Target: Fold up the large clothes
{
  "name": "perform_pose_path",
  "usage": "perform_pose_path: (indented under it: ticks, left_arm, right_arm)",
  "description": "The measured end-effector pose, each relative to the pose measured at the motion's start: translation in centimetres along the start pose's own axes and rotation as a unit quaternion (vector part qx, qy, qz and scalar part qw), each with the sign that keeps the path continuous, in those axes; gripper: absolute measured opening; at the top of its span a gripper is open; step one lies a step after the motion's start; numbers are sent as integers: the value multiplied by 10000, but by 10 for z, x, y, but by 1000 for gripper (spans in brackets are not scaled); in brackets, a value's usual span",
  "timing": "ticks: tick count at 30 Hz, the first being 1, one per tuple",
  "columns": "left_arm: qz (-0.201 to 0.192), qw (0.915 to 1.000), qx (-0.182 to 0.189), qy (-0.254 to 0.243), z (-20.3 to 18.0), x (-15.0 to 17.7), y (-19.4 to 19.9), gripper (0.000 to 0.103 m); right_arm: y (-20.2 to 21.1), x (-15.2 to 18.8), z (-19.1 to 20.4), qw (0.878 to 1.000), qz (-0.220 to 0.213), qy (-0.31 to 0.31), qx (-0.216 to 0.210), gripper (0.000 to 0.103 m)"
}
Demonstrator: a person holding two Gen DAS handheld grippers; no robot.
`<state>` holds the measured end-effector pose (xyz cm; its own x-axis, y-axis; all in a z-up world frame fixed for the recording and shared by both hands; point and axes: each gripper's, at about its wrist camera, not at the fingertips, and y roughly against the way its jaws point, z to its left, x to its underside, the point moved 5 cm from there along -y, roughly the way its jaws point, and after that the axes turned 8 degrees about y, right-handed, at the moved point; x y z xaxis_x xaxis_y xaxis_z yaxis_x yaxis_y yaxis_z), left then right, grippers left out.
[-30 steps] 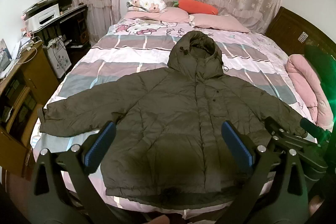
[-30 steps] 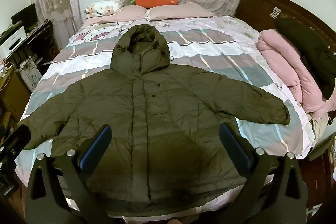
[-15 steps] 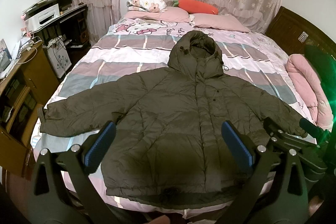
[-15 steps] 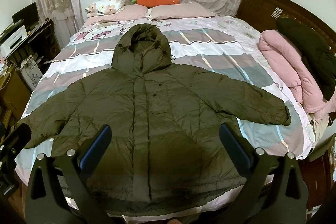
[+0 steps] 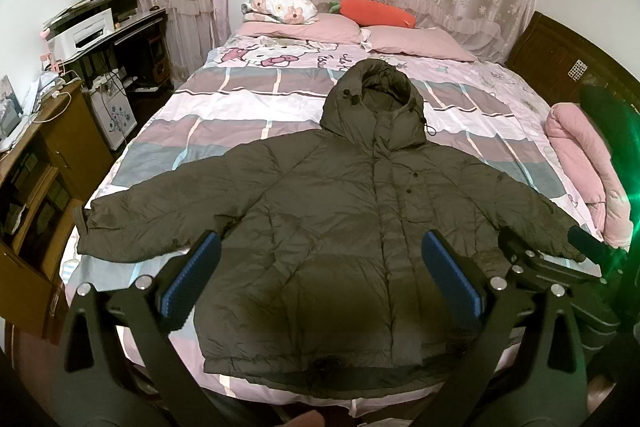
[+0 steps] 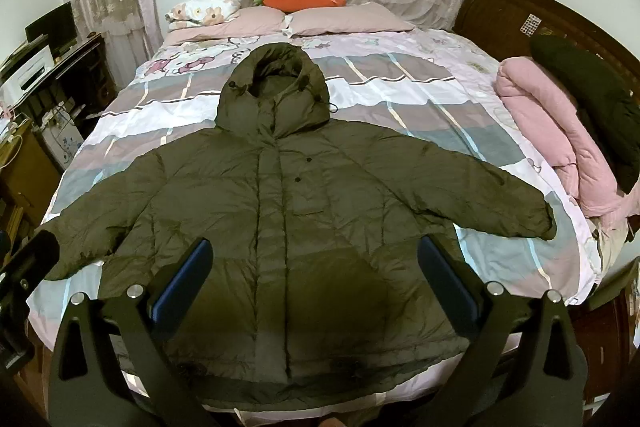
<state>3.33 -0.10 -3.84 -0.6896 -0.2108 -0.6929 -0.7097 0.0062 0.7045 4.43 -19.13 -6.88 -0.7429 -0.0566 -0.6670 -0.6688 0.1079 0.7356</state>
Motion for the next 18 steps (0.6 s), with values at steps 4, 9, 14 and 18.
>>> perform_pose_path:
  ticks: [4, 9, 14, 18]
  left_arm:
    - [2, 10000, -1, 1, 0, 0, 0, 101]
    - [7, 10000, 0, 0, 0, 0, 0, 101]
    - [6, 10000, 0, -3, 0, 1, 0, 101]
    - [8, 10000, -1, -4, 0, 0, 0, 101]
  right_arm:
    - [0, 2, 3, 10000, 13, 2, -2, 102]
    - [-1, 3, 6, 10000, 19, 2, -12, 102]
    - [-2, 2, 5, 10000, 24, 0, -17, 102]
    - [-2, 2, 5, 10000, 36, 2, -19, 102]
